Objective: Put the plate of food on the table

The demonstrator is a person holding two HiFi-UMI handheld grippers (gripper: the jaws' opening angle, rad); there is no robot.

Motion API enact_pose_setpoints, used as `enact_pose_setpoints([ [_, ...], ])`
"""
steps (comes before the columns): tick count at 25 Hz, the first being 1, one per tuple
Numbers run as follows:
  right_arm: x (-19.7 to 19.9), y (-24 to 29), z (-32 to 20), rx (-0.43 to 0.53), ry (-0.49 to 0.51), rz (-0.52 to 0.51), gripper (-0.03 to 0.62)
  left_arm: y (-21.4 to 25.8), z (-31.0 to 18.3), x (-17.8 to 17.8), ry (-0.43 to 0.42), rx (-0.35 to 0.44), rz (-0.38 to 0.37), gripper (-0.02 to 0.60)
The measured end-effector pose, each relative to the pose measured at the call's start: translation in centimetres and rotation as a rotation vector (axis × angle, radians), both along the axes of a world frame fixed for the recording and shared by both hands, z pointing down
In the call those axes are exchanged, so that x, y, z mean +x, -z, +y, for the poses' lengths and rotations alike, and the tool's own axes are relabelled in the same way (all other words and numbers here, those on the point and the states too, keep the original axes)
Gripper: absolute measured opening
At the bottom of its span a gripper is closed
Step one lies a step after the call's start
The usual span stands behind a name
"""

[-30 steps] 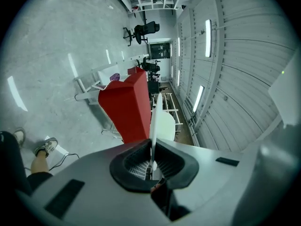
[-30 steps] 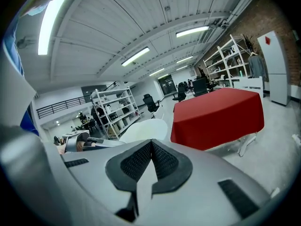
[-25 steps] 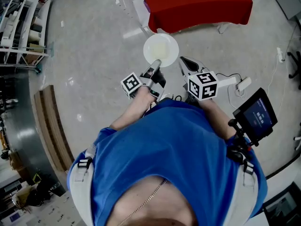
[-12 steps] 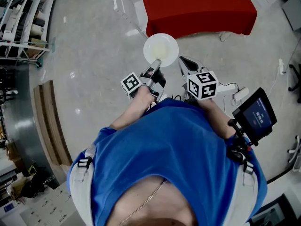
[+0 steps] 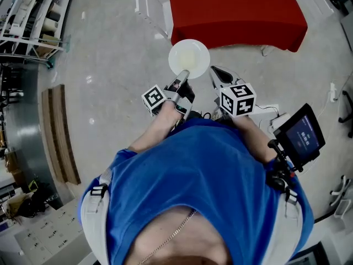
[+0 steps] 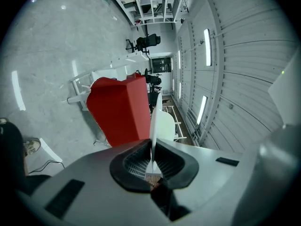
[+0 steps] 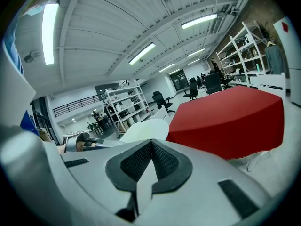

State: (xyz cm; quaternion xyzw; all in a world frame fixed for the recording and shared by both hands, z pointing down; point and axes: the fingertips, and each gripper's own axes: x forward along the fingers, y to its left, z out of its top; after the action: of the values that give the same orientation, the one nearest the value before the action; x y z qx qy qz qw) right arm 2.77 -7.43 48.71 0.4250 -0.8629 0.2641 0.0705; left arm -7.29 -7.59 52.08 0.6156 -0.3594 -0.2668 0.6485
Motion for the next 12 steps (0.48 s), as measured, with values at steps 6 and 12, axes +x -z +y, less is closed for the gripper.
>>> enact_pose_setpoints([
  [6, -1.2, 0.0, -0.4, -0.019, 0.017, -0.017, 0.002, 0.1, 0.1, -1.2, 0.013, -0.018, -0.018, 0.020],
  [12, -2.4, 0.4, -1.2, -0.026, 0.011, -0.014, 0.002, 0.8, -0.8, -2.4, 0.017, -0.021, -0.004, 0.021],
])
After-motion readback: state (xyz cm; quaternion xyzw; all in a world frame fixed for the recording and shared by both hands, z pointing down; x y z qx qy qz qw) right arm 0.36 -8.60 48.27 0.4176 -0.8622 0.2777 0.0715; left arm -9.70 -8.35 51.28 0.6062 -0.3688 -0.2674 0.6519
